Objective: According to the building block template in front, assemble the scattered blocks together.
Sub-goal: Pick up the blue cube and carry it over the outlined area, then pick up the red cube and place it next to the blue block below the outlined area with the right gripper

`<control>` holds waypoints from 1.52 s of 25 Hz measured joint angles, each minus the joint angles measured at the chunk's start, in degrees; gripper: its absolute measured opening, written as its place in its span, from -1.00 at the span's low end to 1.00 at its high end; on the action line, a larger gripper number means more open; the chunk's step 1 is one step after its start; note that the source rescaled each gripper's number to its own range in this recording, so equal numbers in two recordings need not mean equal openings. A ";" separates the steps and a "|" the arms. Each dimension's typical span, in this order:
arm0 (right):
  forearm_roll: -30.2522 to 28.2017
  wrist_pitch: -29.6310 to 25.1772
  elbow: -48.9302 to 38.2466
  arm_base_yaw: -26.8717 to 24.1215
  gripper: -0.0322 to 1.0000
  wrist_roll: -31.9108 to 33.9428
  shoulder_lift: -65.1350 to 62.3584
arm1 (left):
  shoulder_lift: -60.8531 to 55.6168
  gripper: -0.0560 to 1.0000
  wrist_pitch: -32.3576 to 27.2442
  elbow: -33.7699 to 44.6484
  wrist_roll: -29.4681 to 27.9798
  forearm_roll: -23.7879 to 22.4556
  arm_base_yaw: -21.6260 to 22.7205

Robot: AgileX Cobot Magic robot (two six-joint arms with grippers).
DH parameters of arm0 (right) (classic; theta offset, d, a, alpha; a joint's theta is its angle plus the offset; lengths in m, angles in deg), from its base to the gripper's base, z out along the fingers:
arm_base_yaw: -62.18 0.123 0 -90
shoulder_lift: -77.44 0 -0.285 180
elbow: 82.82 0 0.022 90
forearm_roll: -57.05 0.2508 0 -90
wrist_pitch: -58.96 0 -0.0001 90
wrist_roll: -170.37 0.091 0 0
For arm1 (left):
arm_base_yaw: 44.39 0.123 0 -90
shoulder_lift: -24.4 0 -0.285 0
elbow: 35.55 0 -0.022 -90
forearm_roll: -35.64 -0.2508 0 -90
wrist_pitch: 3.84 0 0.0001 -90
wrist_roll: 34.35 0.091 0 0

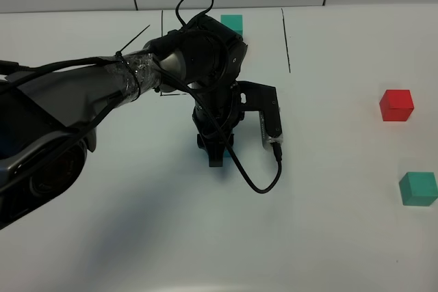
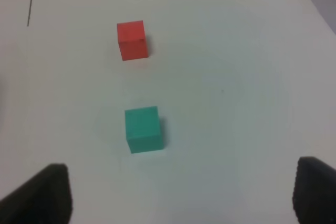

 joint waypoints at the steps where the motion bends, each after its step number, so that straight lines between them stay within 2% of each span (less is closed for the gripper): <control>1: 0.00 0.00 0.00 0.00 0.47 0.04 0.00 | 0.00 -0.86 0.00 0.00 0.00 0.00 0.00; 15: 0.00 0.00 0.00 0.00 0.47 0.04 0.00 | 0.00 -0.85 0.00 -0.06 0.00 0.00 0.00; 18: 0.00 0.00 0.00 0.00 0.47 0.04 0.00 | 0.65 -0.60 -0.56 -1.26 -0.17 0.00 0.00; 24: 0.00 0.00 0.00 0.00 0.47 0.04 0.00 | 0.93 0.30 -5.09 -6.11 -2.92 0.17 0.00; 27: 0.00 0.00 0.00 0.00 0.47 0.04 0.00 | -0.54 0.60 -6.79 -6.89 -4.14 0.23 -0.04; 30: 0.00 0.00 0.00 0.00 0.47 0.11 0.00 | -3.21 0.77 -7.89 -6.89 -5.24 0.23 -0.04; 38: 0.00 0.00 0.00 0.00 0.47 0.11 0.00 | -11.89 0.82 -4.68 -6.89 -16.51 -0.88 1.87</control>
